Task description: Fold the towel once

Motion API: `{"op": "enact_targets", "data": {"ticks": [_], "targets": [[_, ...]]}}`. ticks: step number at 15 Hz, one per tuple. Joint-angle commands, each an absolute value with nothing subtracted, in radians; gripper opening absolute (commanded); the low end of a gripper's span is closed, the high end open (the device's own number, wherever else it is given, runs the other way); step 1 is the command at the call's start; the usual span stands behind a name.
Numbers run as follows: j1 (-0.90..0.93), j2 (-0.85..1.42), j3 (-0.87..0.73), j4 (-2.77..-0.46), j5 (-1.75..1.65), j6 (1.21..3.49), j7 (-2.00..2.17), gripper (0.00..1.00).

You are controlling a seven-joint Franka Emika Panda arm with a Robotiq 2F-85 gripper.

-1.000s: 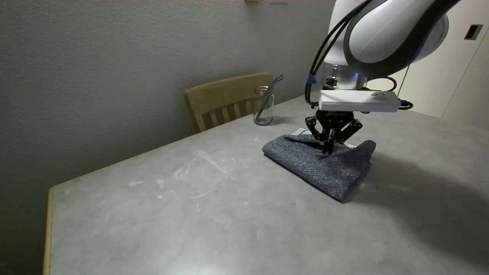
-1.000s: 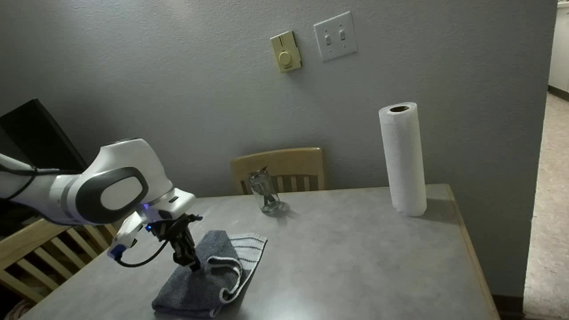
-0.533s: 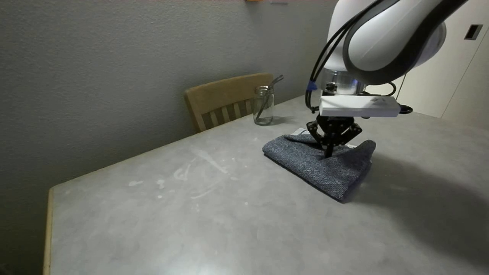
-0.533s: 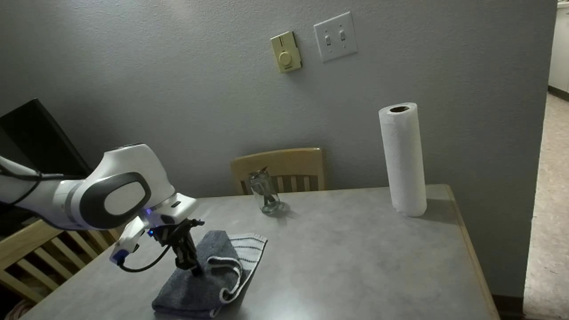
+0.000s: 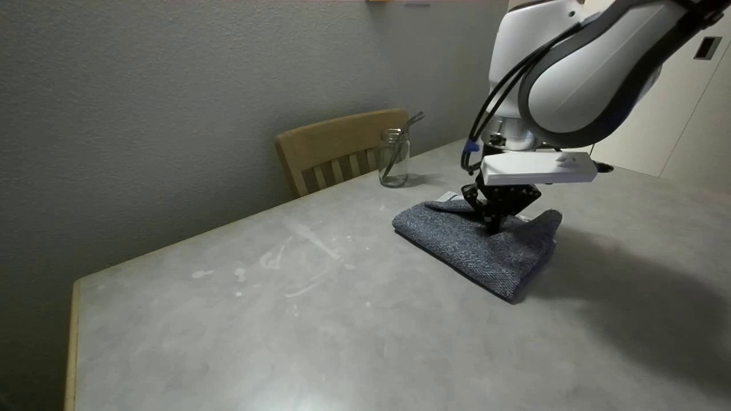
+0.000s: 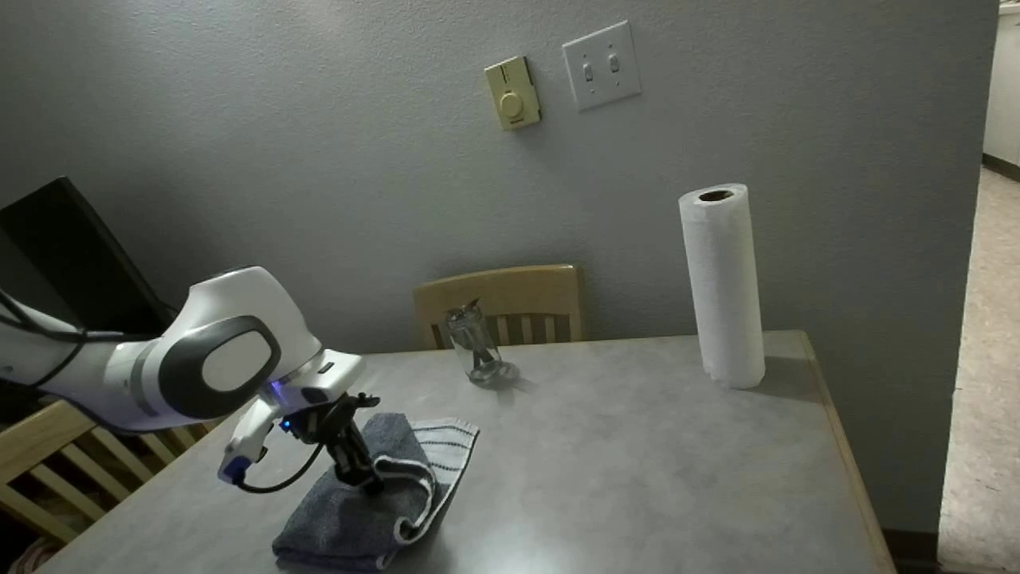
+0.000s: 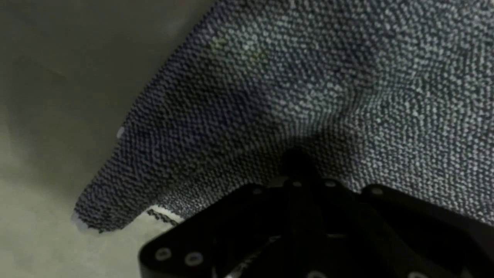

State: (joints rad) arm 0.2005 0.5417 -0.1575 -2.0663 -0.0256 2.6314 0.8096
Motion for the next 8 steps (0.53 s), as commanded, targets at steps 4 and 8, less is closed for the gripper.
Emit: {"op": "enact_targets", "data": {"ticks": [4,8], "targets": [[0.256,0.566,-0.232,-2.050,-0.125,2.703,0.880,0.00],[0.273,0.573,-0.256,-2.044,-0.155,2.717,0.905,0.00]]}}
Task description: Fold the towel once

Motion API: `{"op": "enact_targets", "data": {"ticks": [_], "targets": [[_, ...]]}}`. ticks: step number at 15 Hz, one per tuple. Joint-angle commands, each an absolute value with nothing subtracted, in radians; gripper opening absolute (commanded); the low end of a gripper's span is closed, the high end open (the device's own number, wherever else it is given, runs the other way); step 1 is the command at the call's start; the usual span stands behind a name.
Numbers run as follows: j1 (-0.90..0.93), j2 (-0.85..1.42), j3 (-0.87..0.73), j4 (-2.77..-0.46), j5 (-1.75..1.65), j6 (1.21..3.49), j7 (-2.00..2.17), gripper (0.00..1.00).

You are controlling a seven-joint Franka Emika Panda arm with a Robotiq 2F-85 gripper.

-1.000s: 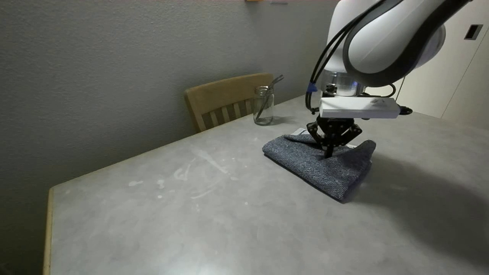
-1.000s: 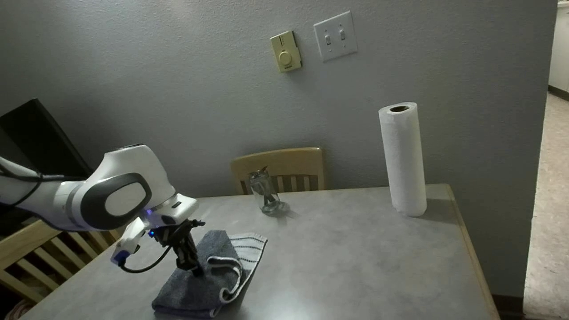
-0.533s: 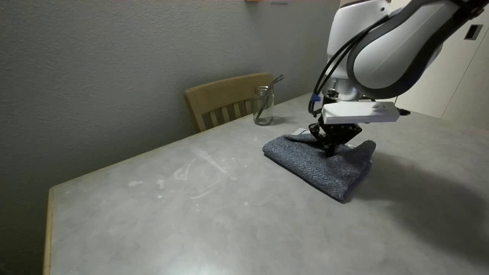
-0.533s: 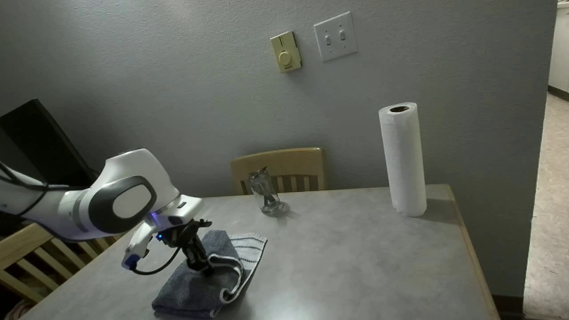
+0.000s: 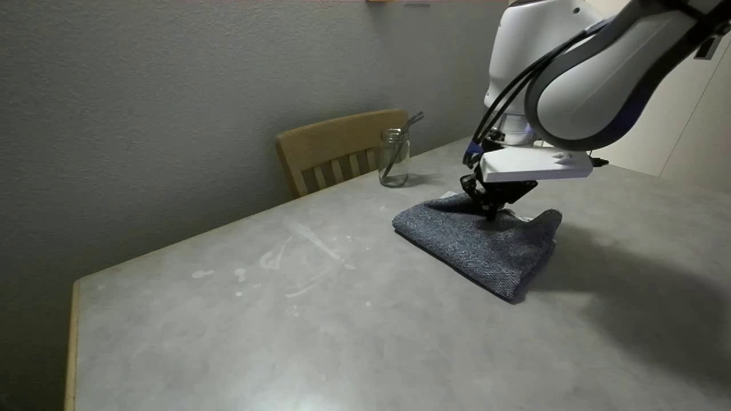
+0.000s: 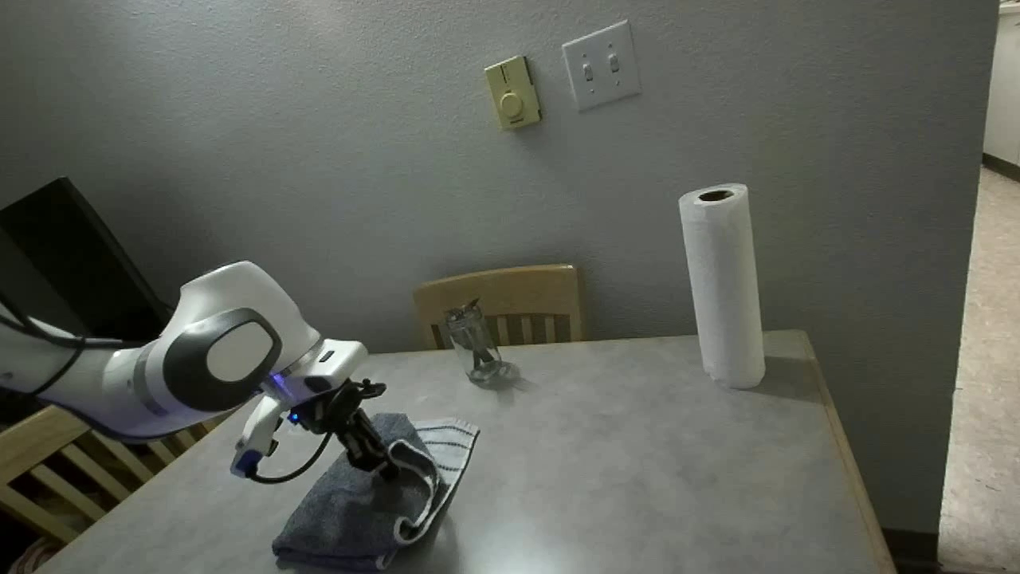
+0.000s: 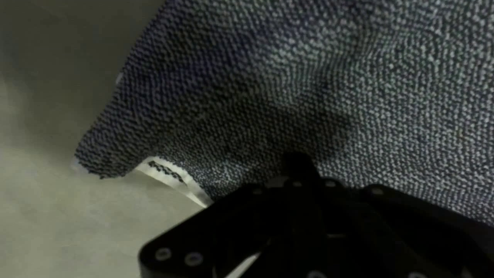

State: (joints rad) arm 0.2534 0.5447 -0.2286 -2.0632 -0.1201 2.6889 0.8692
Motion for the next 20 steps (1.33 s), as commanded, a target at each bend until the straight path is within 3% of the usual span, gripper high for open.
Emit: {"op": "enact_targets", "data": {"ticks": [1,11,20], "targets": [[0.278,0.576,-0.266,-2.041,-0.164,2.720,0.918,0.00],[0.343,0.618,-0.381,-2.019,-0.234,2.786,1.117,0.00],[0.292,0.464,-0.263,-2.061,-0.179,2.652,1.062,0.00]]}}
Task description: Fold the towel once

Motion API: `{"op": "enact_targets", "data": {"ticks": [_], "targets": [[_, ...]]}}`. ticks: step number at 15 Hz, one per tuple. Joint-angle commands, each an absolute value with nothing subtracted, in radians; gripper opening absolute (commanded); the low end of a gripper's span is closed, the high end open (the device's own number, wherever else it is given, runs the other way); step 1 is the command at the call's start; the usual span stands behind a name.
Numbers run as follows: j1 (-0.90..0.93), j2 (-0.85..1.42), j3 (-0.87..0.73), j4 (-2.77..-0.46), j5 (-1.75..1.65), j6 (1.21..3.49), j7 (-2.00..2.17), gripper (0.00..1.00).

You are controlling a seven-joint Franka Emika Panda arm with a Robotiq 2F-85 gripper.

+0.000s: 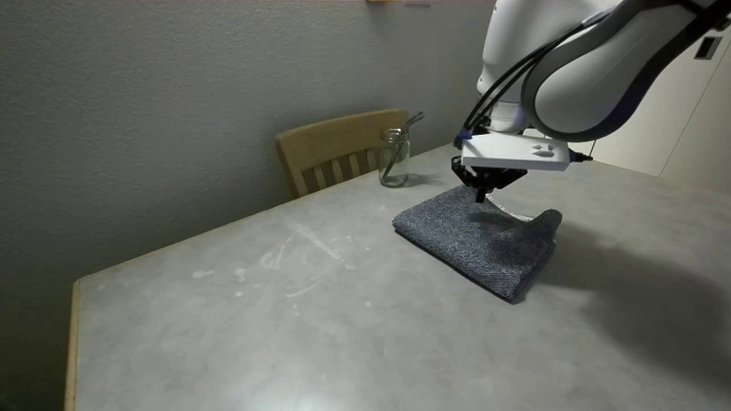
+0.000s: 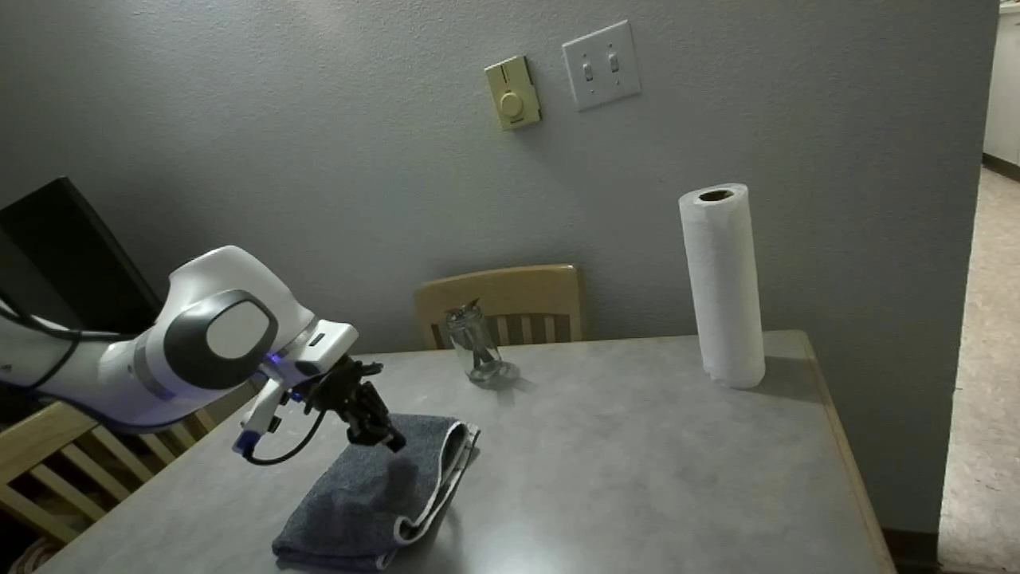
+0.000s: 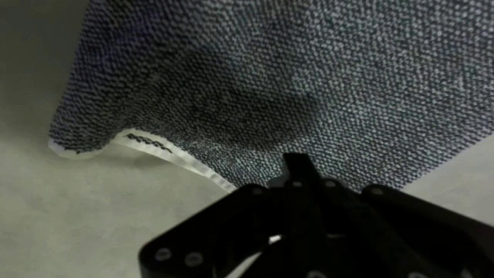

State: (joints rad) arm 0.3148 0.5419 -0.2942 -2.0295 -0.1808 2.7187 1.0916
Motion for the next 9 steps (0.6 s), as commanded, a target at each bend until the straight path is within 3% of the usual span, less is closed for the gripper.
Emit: {"op": "enact_targets", "data": {"ticks": [1,6,7,9], "targets": [[0.296,0.443,-0.262,-2.063,-0.190,2.621,1.066,0.00],[0.287,0.364,-0.240,-2.060,-0.242,2.505,1.090,0.00],[0.284,0.351,-0.233,-2.059,-0.253,2.484,1.092,0.26],[0.276,0.331,-0.221,-2.057,-0.270,2.455,1.096,0.33]]}}
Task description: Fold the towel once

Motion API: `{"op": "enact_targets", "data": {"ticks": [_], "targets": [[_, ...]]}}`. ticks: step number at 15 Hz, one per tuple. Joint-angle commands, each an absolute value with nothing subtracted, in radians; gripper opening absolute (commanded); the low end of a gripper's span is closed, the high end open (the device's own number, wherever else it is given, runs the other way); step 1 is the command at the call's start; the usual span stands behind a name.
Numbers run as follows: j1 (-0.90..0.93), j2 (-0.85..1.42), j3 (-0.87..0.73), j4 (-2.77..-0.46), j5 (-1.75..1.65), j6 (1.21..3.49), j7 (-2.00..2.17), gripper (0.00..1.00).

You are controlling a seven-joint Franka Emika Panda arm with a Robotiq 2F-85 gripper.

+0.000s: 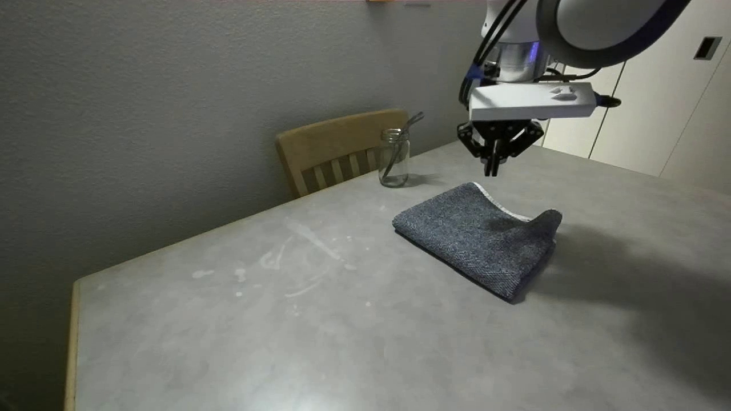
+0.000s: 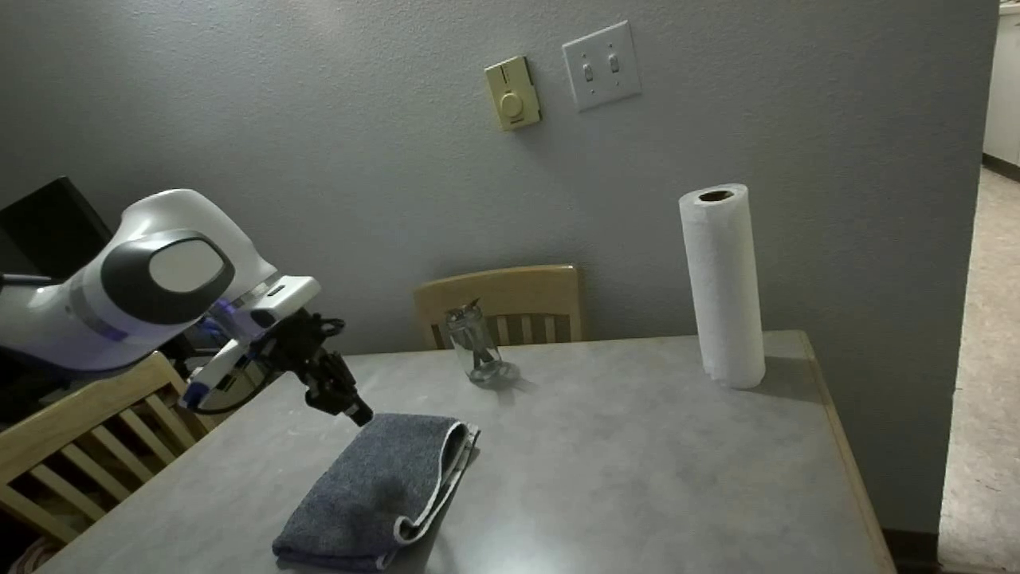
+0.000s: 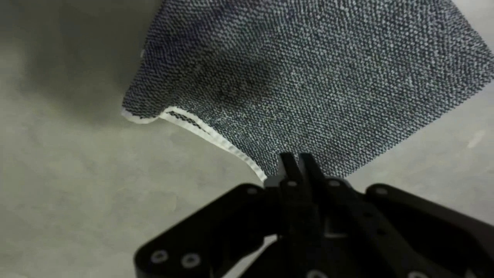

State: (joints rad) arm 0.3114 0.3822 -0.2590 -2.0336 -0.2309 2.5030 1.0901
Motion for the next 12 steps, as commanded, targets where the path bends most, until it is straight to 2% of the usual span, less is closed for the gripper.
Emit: {"op": "enact_targets", "data": {"ticks": [1,9,10,11,12], "targets": [[0.270,0.321,-0.213,-2.057,-0.276,2.445,1.097,0.39],[0.230,0.268,-0.166,-2.064,-0.307,2.396,1.099,0.95],[0.224,0.263,-0.160,-2.066,-0.304,2.393,1.095,1.00],[0.217,0.258,-0.153,-2.071,-0.297,2.400,1.090,1.00],[0.214,0.294,-0.147,-2.036,-0.297,2.408,1.101,0.93]]}}
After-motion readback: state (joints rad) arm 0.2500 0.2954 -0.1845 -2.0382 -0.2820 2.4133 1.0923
